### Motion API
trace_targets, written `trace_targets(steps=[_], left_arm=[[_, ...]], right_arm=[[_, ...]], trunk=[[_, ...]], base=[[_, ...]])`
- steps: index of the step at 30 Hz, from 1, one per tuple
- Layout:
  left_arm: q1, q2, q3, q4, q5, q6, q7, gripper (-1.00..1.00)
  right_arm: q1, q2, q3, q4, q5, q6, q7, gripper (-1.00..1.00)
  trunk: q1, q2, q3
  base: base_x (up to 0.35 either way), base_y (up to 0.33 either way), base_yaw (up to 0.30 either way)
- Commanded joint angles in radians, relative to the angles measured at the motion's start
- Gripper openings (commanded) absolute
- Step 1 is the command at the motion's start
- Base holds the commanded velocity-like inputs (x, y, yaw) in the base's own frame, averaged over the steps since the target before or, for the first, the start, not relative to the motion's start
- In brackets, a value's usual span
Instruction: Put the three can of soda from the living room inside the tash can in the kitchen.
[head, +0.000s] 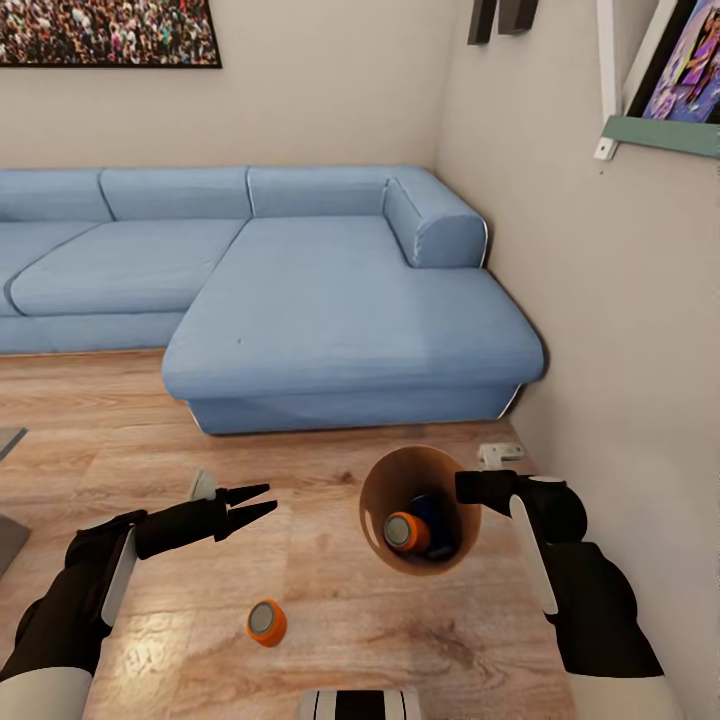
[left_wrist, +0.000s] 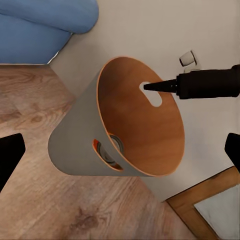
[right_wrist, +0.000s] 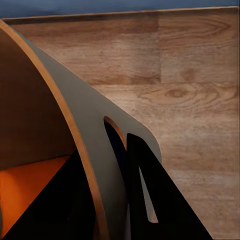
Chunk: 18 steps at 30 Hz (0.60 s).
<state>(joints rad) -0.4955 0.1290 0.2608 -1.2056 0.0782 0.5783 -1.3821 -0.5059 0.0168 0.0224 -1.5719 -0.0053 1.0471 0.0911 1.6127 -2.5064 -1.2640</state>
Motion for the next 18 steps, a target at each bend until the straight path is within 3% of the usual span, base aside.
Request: trace_targets(steps=[1,18], left_arm=[[0.000,0.000,0.000,0.000,0.000,0.000,0.000,1.00],[0.000,0.000,0.000,0.003,0.002,-0.020,-0.003,1.00]], right_arm=[[0.000,0.000,0.000,0.000,-0.016,0.000,0.001,-1.00],[0.000,0.000,0.001,0.000,-0.014,0.000,-0.001,-1.00]], trunk=[[0.000,0.000,-0.002],[0.000,0.000,-0.028]], base=[[0.000,0.000,-0.112],[0.000,0.000,-0.122]])
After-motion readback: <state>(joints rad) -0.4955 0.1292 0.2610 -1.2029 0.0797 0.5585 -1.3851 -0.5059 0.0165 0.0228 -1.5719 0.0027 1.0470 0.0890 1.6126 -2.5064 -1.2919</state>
